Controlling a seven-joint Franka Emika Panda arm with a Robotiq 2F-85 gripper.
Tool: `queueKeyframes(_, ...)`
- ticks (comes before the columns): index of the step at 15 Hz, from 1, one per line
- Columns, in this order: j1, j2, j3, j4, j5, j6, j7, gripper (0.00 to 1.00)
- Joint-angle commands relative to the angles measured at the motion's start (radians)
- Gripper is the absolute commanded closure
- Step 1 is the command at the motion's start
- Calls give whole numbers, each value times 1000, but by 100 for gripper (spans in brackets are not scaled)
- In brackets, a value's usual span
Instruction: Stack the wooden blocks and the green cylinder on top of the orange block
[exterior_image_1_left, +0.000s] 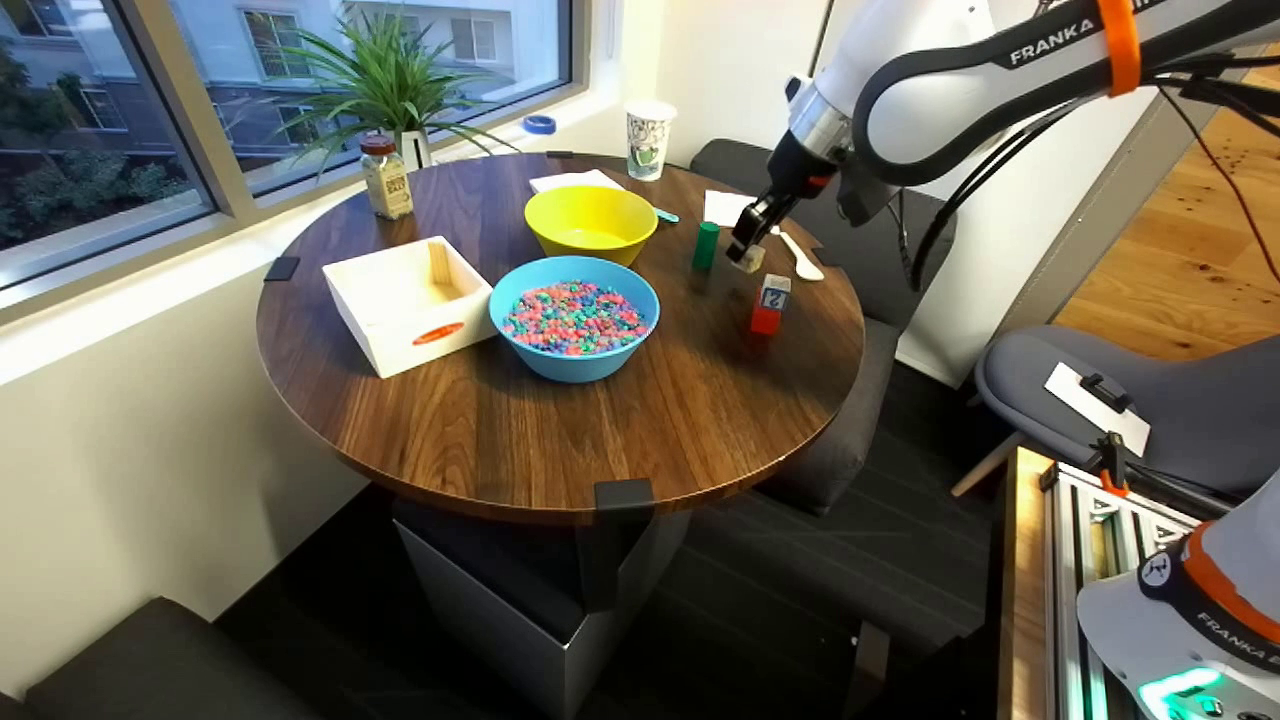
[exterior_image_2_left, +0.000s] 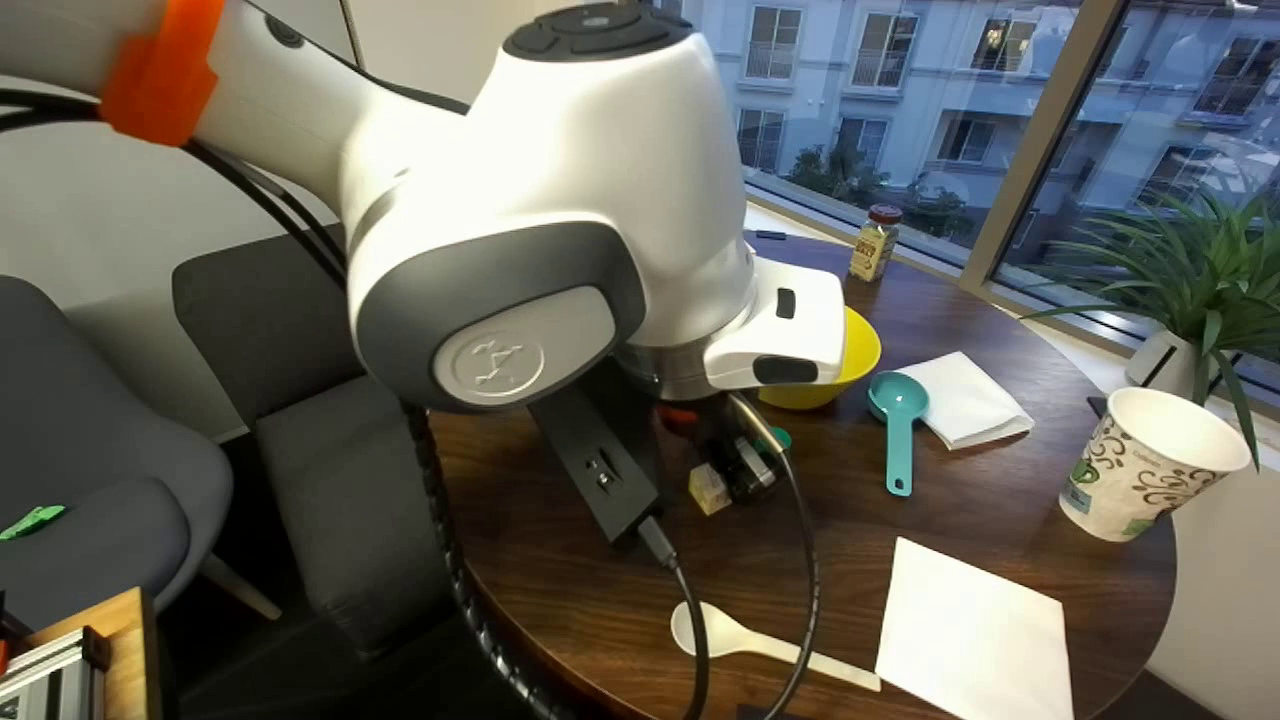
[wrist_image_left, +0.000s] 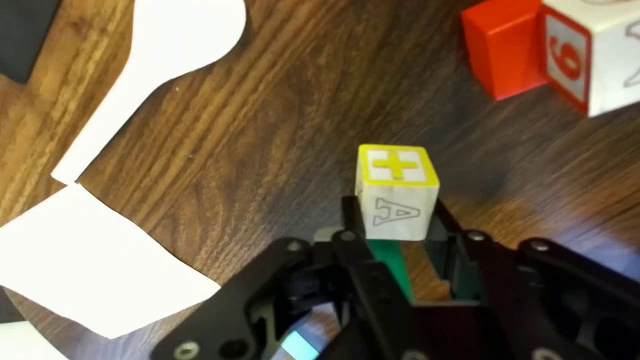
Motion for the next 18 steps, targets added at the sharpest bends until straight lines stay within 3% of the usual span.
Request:
queueKeyframes(1, -8, -88, 21, -39, -27, -36, 2, 90)
queueKeyframes(10, 39, -258, 51, -150, -2, -97, -112, 90)
queueKeyframes(18, 89, -323, 22, -220, 29, -109, -269, 90)
